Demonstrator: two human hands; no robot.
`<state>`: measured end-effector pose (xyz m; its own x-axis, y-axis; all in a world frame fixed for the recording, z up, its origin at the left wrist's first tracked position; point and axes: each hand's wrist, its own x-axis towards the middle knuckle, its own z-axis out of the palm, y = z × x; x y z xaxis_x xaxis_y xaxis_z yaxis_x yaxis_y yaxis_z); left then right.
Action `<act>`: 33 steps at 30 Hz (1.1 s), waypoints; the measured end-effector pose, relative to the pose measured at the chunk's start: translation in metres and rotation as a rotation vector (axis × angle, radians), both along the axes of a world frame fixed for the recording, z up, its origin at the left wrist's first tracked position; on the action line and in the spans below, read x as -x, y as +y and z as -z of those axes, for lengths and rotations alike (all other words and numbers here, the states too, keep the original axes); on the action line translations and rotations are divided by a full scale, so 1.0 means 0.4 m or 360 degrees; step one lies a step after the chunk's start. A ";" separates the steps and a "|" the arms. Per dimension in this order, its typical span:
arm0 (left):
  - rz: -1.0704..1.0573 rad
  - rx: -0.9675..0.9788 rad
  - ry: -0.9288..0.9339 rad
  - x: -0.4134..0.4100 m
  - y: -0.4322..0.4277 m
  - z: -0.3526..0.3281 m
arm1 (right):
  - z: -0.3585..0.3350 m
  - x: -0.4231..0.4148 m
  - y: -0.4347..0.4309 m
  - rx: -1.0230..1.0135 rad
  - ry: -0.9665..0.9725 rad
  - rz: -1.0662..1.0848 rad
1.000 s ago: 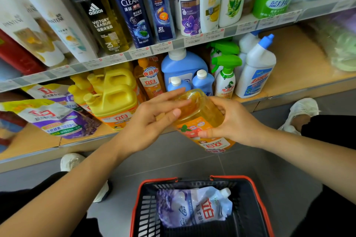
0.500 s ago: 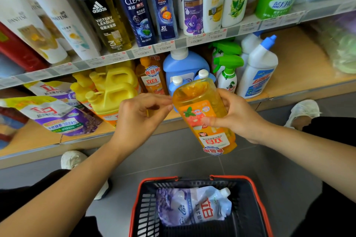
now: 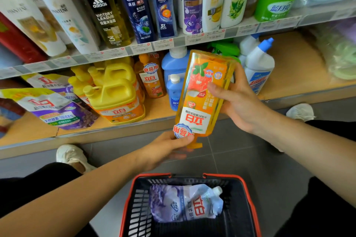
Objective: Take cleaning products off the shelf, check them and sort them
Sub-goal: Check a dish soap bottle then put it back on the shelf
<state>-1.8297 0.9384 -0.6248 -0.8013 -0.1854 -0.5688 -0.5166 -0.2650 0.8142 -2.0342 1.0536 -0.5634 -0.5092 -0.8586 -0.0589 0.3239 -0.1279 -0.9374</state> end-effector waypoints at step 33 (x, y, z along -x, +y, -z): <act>-0.1000 0.0484 0.0321 -0.140 -0.205 -0.094 | 0.158 -0.110 -0.268 -0.0831 0.0678 -0.0252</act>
